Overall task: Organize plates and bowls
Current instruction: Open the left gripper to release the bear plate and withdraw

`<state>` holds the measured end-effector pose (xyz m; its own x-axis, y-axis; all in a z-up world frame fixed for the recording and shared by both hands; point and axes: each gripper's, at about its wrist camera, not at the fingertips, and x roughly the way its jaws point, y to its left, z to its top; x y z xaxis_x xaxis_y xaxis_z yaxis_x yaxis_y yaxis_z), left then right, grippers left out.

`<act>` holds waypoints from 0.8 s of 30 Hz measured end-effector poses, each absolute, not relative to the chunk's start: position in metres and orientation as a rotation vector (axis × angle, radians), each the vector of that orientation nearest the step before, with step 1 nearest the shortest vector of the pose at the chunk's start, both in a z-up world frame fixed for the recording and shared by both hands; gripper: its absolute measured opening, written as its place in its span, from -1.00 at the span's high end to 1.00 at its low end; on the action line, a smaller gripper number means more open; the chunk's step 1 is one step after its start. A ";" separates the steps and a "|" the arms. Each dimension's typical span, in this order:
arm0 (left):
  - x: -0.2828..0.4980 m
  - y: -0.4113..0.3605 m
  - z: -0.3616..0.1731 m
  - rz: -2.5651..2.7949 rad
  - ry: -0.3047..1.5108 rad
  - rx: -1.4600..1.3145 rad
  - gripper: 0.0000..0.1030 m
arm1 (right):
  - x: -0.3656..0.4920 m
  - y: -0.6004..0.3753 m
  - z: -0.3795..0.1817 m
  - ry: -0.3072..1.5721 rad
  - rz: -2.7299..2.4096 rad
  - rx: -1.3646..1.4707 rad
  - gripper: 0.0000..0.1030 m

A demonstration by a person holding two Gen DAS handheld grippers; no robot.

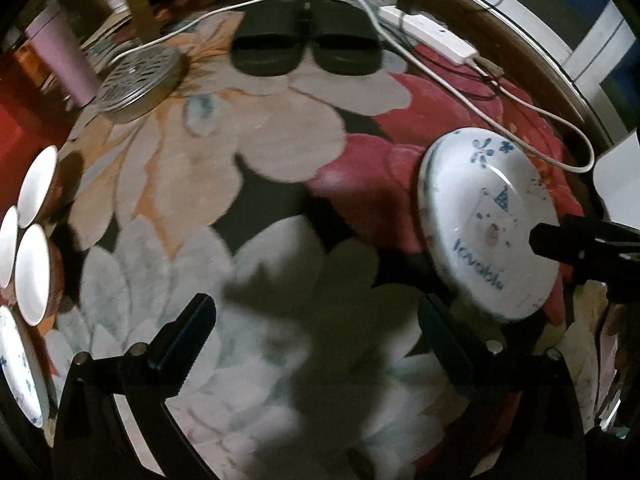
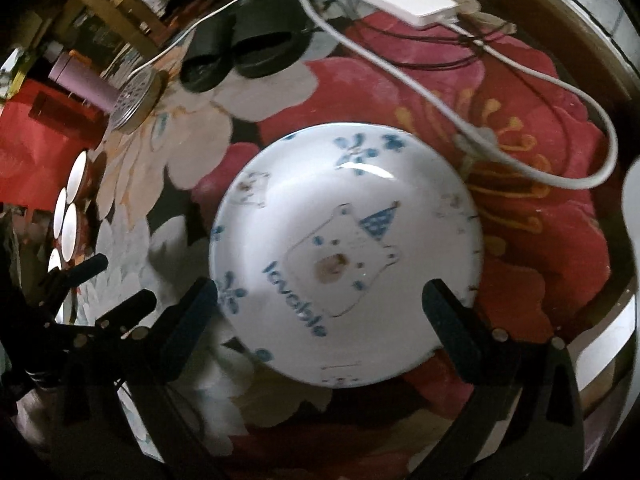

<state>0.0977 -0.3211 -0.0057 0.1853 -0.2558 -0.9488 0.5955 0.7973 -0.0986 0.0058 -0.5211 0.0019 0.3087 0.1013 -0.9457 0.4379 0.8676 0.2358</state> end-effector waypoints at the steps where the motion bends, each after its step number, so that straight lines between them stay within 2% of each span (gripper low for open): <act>1: 0.099 -0.315 -0.006 -0.605 1.251 0.321 -0.97 | 0.009 -0.515 0.001 1.254 -0.223 0.498 -1.00; 17: 0.108 -0.214 -0.020 -0.487 1.317 0.237 -0.97 | 0.042 -0.437 -0.006 1.295 -0.095 0.428 -1.00; 24: 0.108 -0.147 -0.028 -0.406 1.341 0.179 -0.97 | 0.053 -0.396 -0.014 1.329 -0.037 0.387 -1.00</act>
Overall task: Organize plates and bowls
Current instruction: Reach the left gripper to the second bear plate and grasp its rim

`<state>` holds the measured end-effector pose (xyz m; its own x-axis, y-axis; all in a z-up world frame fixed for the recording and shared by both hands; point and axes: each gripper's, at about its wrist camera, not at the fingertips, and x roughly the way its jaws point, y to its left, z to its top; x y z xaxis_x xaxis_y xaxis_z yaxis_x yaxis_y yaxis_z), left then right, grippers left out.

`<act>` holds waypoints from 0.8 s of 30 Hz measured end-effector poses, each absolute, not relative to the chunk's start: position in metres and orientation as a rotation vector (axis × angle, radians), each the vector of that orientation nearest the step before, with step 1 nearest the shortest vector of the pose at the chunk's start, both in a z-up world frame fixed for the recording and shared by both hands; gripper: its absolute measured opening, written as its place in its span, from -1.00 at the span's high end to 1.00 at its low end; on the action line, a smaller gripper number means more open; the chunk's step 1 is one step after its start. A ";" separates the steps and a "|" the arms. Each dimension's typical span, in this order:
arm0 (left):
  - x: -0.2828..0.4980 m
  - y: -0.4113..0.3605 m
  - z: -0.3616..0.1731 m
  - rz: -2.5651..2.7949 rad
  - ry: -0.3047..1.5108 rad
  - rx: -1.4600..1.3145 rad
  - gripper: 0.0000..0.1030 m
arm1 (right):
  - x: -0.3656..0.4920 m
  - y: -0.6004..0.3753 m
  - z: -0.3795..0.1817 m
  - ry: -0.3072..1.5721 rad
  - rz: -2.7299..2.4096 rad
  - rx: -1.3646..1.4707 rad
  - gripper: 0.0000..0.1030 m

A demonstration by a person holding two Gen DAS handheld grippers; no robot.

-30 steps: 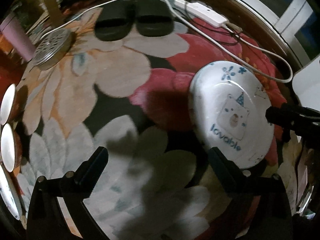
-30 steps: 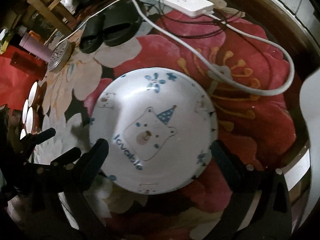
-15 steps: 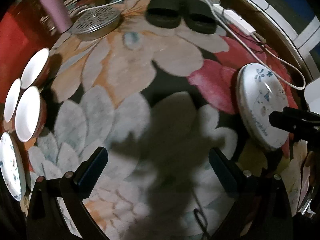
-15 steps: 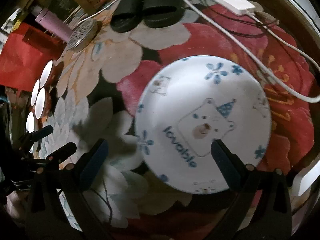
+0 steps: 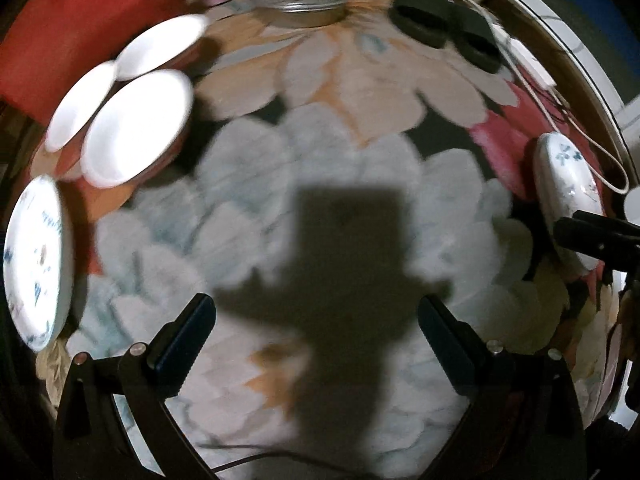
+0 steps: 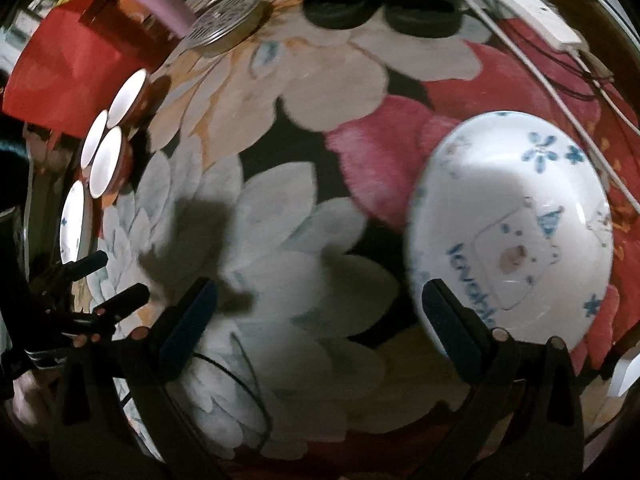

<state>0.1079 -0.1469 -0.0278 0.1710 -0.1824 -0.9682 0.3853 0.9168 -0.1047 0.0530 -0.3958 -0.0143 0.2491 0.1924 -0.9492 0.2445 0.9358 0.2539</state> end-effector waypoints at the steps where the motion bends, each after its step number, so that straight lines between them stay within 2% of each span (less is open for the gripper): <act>1: 0.108 -0.134 -0.029 -0.383 1.343 0.170 -0.97 | 0.055 -0.390 -0.015 1.333 -0.027 0.382 -1.00; 15: 0.090 0.064 -0.035 -0.112 1.326 -0.079 -0.97 | 0.099 -0.248 -0.024 1.391 0.226 0.208 -1.00; 24: 0.104 0.150 -0.032 -0.001 1.268 -0.267 -0.97 | 0.131 -0.145 -0.026 1.403 0.394 0.138 -1.00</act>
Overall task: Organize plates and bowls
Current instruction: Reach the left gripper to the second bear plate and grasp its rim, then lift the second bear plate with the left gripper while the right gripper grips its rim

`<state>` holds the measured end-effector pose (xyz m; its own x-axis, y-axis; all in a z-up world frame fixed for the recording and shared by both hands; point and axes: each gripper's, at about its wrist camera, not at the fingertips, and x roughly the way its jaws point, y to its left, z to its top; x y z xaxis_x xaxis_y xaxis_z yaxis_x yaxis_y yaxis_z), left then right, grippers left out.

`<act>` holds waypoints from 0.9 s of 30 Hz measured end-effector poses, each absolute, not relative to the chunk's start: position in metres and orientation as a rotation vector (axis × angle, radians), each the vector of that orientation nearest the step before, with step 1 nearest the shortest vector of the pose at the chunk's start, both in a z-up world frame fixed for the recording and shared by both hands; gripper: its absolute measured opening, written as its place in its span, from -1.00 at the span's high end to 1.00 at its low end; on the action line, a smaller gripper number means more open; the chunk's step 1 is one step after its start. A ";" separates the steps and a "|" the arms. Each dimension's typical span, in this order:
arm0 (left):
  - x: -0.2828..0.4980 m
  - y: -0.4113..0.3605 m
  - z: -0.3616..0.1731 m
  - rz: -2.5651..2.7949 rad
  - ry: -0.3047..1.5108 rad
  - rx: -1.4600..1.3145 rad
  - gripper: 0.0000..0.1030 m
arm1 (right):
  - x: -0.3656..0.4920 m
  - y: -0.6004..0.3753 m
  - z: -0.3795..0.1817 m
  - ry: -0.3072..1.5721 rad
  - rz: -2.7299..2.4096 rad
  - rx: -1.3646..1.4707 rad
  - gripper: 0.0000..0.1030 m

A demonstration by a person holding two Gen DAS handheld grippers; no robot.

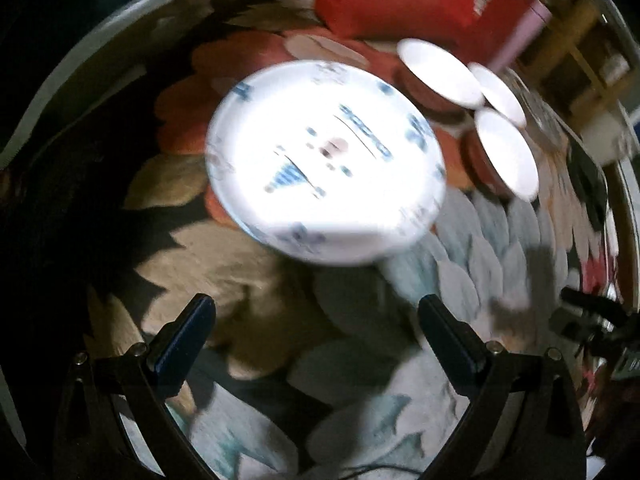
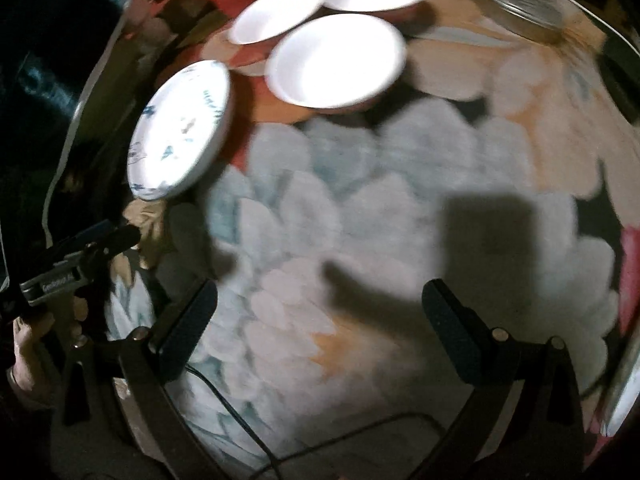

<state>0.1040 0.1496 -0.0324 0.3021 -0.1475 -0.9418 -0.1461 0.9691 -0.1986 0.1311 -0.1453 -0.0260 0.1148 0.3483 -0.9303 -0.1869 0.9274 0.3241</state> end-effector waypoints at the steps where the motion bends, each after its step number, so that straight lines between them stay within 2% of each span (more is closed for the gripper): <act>1: 0.108 0.157 -0.033 0.003 1.263 -0.285 -0.97 | 0.136 -0.136 -0.027 1.408 0.408 0.142 -1.00; 7: 0.147 0.192 -0.042 0.037 1.234 -0.349 -0.95 | 0.166 -0.088 -0.036 1.422 0.437 0.204 -0.98; 11: 0.170 0.204 -0.052 0.027 1.244 -0.361 -0.74 | 0.190 -0.061 -0.040 1.410 0.421 0.205 -0.57; 13: 0.181 0.206 -0.057 0.028 1.252 -0.338 -0.65 | 0.200 -0.054 -0.042 1.408 0.396 0.191 -0.54; 15: 0.188 0.206 -0.061 0.019 1.263 -0.325 -0.59 | 0.209 -0.047 -0.047 1.408 0.364 0.194 -0.36; 17: 0.194 0.209 -0.067 0.021 1.276 -0.322 -0.31 | 0.216 -0.042 -0.054 1.420 0.346 0.213 -0.21; 18: 0.197 0.212 -0.072 0.020 1.296 -0.329 0.16 | 0.219 -0.038 -0.057 1.421 0.339 0.209 -0.05; 19: 0.197 0.213 -0.076 0.020 1.314 -0.335 0.39 | 0.222 -0.033 -0.059 1.420 0.335 0.200 0.08; 20: 0.199 0.215 -0.081 0.030 1.321 -0.335 0.40 | 0.224 -0.029 -0.062 1.423 0.332 0.189 0.38; 21: 0.198 0.217 -0.081 0.021 1.311 -0.345 0.47 | 0.225 -0.024 -0.066 1.431 0.328 0.173 0.57; 23: 0.196 0.219 -0.080 0.017 1.302 -0.346 0.53 | 0.227 -0.019 -0.071 1.445 0.329 0.161 0.69; 27: 0.188 0.215 -0.078 -0.010 1.302 -0.294 0.58 | 0.222 -0.013 -0.068 1.411 0.357 0.083 0.69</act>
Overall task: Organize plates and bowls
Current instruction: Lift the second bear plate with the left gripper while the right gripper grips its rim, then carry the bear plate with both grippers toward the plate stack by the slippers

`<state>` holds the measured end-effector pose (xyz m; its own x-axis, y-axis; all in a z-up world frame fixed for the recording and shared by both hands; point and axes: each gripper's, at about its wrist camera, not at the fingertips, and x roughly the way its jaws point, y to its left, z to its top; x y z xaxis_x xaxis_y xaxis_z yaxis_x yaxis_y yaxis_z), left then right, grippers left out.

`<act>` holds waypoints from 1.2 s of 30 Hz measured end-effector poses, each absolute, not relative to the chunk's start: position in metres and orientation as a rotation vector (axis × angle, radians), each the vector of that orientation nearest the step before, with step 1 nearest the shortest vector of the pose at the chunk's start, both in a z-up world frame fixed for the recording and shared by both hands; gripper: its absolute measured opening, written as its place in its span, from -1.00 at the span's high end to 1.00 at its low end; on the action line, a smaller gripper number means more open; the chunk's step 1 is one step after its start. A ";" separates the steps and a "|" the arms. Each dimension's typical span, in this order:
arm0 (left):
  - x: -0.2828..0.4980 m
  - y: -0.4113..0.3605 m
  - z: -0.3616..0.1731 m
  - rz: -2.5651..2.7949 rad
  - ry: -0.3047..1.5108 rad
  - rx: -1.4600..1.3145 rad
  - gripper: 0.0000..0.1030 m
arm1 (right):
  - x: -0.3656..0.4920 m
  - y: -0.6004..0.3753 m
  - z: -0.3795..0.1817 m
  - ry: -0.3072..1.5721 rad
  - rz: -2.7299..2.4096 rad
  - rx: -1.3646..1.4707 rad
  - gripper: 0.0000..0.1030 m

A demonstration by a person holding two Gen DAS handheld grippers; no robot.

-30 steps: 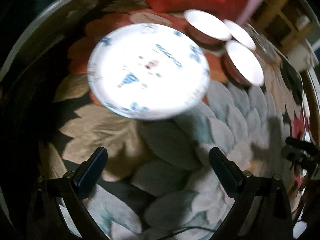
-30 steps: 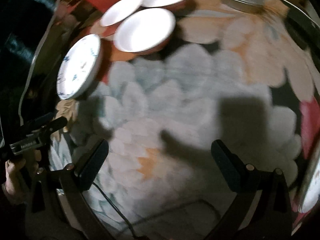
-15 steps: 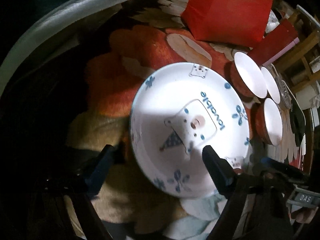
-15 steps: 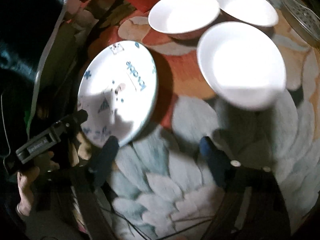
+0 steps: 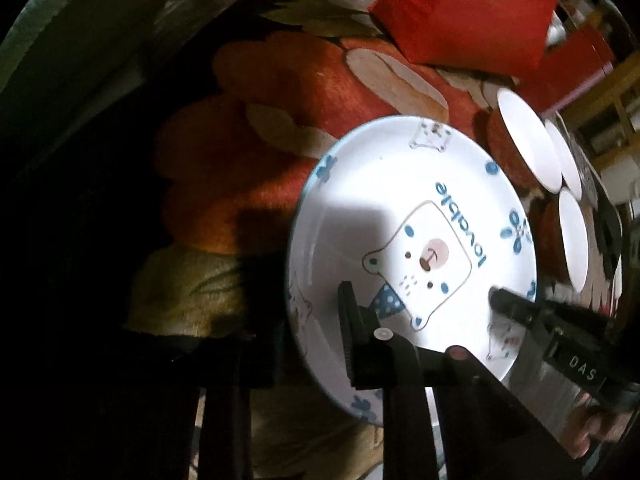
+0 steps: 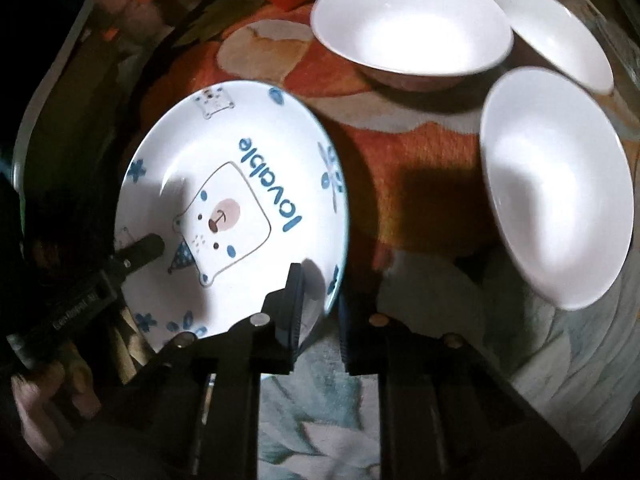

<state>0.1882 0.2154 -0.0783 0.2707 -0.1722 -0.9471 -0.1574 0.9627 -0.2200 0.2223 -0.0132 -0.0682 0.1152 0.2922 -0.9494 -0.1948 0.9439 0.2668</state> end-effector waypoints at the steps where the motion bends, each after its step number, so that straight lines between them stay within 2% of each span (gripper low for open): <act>1: 0.185 0.214 -0.078 -0.019 1.305 -0.286 0.58 | 0.220 -0.011 -0.066 1.399 0.374 0.033 0.69; 8: 0.146 0.200 -0.077 -0.069 1.321 -0.253 0.58 | 0.195 -0.018 -0.064 1.410 0.450 -0.059 0.69; 15: 0.173 0.216 -0.079 -0.017 1.269 -0.349 0.56 | 0.207 -0.032 -0.067 1.440 0.422 0.095 0.65; 17: 0.181 0.210 -0.079 -0.031 1.274 -0.322 0.50 | 0.209 -0.038 -0.070 1.444 0.422 0.109 0.64; 21: 0.176 0.211 -0.079 -0.071 1.279 -0.304 0.51 | 0.210 -0.037 -0.068 1.424 0.431 0.090 0.68; 36: 0.121 0.147 -0.052 -0.195 1.339 -0.202 0.51 | 0.159 -0.083 -0.039 1.441 0.478 0.078 0.70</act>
